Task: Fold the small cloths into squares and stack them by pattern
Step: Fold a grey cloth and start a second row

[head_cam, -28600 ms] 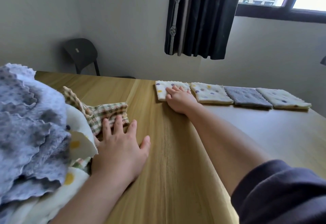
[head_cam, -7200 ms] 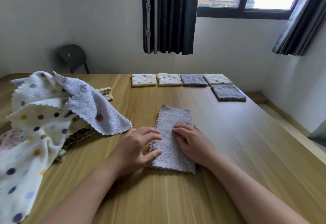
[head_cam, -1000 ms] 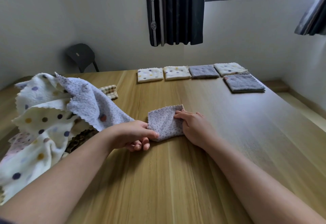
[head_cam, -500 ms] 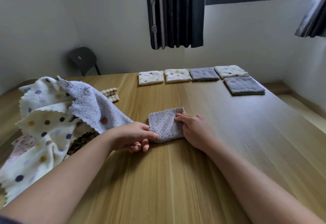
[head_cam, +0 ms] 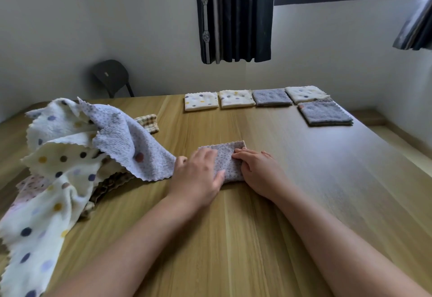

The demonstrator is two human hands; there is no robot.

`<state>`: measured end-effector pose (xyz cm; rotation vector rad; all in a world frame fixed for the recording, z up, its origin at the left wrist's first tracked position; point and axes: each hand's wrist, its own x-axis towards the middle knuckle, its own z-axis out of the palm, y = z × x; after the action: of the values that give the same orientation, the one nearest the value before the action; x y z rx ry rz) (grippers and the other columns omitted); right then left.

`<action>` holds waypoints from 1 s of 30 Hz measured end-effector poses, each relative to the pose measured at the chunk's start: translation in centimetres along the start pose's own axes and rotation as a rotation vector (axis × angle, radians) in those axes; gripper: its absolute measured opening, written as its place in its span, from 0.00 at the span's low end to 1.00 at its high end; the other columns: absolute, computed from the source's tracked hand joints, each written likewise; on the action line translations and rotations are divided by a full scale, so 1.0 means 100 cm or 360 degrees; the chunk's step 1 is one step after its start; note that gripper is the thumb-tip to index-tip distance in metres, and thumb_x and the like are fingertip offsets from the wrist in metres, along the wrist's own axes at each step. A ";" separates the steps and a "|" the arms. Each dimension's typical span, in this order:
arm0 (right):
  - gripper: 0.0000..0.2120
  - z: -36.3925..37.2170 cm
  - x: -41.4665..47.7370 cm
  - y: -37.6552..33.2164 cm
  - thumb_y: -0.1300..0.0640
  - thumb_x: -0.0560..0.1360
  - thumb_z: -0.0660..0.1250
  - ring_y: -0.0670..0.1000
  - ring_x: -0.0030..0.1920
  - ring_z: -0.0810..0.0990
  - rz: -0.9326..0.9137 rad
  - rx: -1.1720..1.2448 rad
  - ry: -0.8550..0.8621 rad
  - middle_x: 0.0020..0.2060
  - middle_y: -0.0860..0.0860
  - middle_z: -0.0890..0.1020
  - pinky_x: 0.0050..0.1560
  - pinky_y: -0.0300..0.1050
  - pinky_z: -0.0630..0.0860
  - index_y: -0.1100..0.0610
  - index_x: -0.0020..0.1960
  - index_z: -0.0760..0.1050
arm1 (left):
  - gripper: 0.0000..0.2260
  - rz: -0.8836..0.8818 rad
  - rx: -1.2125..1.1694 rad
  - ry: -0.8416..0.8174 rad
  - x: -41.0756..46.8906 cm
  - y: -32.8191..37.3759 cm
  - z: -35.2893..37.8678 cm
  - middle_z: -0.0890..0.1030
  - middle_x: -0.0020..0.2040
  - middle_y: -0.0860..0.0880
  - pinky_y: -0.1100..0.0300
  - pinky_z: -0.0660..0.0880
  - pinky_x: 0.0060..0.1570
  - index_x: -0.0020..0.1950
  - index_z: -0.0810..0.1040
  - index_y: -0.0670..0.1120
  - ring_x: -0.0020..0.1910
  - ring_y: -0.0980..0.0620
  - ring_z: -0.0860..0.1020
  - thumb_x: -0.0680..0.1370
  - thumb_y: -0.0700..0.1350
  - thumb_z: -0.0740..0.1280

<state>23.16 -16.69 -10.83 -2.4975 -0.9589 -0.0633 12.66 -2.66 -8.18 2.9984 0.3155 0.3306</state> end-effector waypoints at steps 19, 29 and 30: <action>0.12 0.005 0.002 -0.008 0.54 0.77 0.58 0.55 0.50 0.77 -0.0029 -0.0426 0.0386 0.46 0.51 0.80 0.47 0.47 0.68 0.56 0.46 0.78 | 0.27 -0.0324 0.0255 -0.0079 0.044 -0.024 0.020 0.40 0.79 0.46 0.41 0.39 0.74 0.79 0.43 0.43 0.78 0.49 0.40 0.81 0.45 0.48; 0.24 0.001 0.016 -0.001 0.44 0.83 0.45 0.54 0.78 0.41 0.0145 -0.0320 -0.0342 0.79 0.49 0.45 0.75 0.49 0.39 0.40 0.78 0.46 | 0.25 -0.0399 -0.0081 -0.0280 0.084 -0.019 0.036 0.46 0.80 0.45 0.42 0.40 0.74 0.79 0.50 0.49 0.78 0.47 0.44 0.82 0.52 0.46; 0.24 -0.004 0.023 0.008 0.43 0.83 0.45 0.53 0.78 0.41 0.0189 -0.0333 -0.0364 0.79 0.49 0.45 0.75 0.49 0.39 0.40 0.78 0.46 | 0.25 -0.0410 -0.0082 -0.0285 0.085 -0.019 0.039 0.46 0.80 0.45 0.42 0.40 0.74 0.79 0.50 0.49 0.78 0.47 0.44 0.82 0.53 0.46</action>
<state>25.45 -15.99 -10.36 -2.7961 -0.9316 0.1722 21.29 0.70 -10.43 2.8630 0.6537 0.0448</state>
